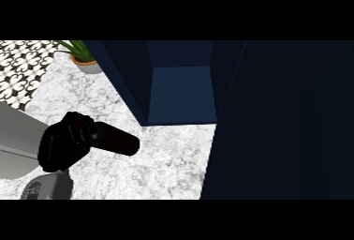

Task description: Pick up the wine, place it into the cabinet and close the cabinet

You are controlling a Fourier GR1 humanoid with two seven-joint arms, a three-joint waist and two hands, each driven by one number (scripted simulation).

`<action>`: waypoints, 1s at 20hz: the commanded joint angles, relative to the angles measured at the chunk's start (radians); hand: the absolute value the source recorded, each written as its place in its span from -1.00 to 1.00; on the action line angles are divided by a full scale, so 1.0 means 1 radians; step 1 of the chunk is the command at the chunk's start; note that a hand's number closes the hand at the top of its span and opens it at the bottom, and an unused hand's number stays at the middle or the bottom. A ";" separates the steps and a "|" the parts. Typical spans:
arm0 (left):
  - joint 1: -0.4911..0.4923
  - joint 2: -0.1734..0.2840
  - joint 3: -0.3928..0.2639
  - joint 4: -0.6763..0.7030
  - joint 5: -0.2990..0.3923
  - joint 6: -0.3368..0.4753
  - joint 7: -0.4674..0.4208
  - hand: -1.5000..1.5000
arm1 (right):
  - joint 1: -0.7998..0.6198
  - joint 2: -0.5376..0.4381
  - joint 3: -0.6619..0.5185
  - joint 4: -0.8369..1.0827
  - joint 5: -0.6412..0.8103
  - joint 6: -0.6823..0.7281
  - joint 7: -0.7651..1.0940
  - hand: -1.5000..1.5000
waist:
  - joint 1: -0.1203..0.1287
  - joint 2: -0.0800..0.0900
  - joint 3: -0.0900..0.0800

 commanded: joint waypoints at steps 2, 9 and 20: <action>0.131 -0.106 -0.118 0.057 -0.064 0.025 0.107 1.00 | 0.043 -0.017 0.018 -0.107 0.021 -0.011 0.023 -1.00 | -0.011 0.023 -0.026; 0.157 -0.112 -0.265 -0.103 -0.012 0.142 0.232 1.00 | 0.067 -0.040 0.011 -0.114 0.012 -0.018 -0.003 -1.00 | -0.008 0.025 -0.026; 0.104 -0.113 -0.486 -0.233 -0.034 0.525 0.315 1.00 | 0.186 -0.122 0.027 -0.209 0.029 -0.019 -0.047 -1.00 | -0.007 0.027 -0.026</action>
